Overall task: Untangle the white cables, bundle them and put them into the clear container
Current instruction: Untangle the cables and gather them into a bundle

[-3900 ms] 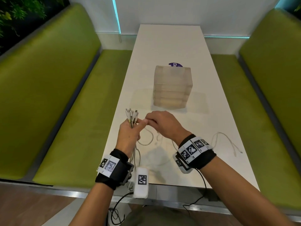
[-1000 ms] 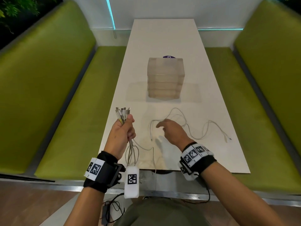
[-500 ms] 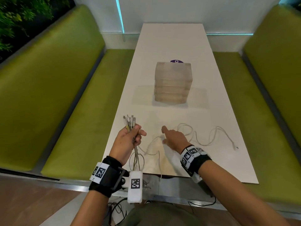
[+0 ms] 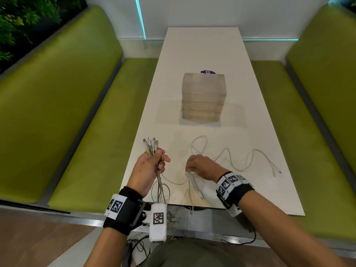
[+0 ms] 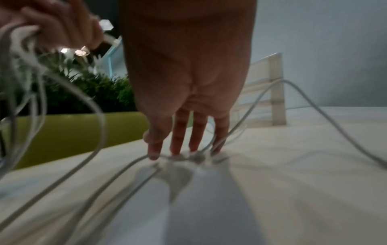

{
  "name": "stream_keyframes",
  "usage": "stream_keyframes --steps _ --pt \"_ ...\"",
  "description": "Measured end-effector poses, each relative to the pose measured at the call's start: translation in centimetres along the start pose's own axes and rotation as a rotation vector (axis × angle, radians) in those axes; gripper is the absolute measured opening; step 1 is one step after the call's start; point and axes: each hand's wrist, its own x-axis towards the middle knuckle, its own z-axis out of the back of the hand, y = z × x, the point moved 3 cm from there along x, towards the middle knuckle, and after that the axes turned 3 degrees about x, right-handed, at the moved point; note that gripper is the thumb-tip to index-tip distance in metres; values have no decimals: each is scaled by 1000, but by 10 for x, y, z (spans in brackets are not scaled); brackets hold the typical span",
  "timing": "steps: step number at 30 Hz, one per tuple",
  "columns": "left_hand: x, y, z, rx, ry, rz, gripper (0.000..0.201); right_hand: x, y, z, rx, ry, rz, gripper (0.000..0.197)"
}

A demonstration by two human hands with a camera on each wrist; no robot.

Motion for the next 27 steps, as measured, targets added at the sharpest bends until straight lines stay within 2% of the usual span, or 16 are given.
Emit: stream_keyframes --steps 3,5,8,10,12,14,15,17,18,22,24,27 --pt "1 1 0 -3 4 -3 16 -12 -6 12 142 112 25 40" --pt "0 1 -2 3 6 -1 16 -19 -9 11 55 131 38 33" --pt "-1 2 -3 5 12 -1 16 -25 -14 0 -10 50 47 13" --pt "-2 4 -3 3 10 3 17 -25 -17 1 -40 -72 -12 17" --pt "-3 4 -3 -4 1 2 18 -27 -14 17 59 -331 -79 15" --pt "-2 5 -2 -22 -11 -16 20 -37 -4 39 370 -631 -117 12" --pt "-1 6 -3 -31 -14 -28 20 -42 4 50 541 -730 -135 13" --pt "-1 6 -5 -52 -4 -42 20 -52 28 65 793 -810 -126 16" --pt "0 7 -8 -65 3 -49 19 -57 42 71 856 -782 -96 16" --pt "1 8 -18 -110 15 -64 25 -60 85 63 924 -503 34 14" --pt "0 7 -21 -108 25 -56 30 -59 91 54 938 -461 42 13" --pt "-2 5 -24 -148 54 -45 26 -57 91 49 921 -447 17 14"
